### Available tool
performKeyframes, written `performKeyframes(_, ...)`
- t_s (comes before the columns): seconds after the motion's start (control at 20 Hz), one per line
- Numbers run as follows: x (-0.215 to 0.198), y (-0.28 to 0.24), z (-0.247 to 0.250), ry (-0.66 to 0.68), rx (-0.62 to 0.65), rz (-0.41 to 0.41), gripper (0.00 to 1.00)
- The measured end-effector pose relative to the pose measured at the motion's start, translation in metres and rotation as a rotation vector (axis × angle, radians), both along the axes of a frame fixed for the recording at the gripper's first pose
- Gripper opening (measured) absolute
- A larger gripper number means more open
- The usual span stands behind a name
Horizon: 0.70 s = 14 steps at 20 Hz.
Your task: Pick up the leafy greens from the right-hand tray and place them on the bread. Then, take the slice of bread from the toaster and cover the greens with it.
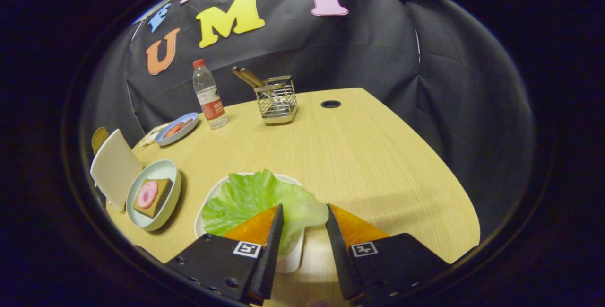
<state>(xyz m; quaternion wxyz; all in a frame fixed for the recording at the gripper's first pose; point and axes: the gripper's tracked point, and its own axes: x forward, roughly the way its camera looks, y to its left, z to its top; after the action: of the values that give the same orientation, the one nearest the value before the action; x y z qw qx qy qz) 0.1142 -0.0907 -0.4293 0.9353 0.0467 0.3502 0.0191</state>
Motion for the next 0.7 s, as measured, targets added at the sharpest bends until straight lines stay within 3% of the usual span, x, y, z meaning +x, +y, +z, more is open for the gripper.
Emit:
performKeyframes(0.15,0.004,-0.003,0.01,-0.023,-0.044,-0.015,0.25)
performKeyframes(0.2,0.003,-0.003,0.011,-0.028,-0.059,-0.017,0.25)
performKeyframes(0.3,0.002,-0.007,0.017,-0.036,-0.08,-0.04,0.04)
performKeyframes(0.7,0.002,0.009,0.062,-0.076,-0.02,-0.027,0.0)
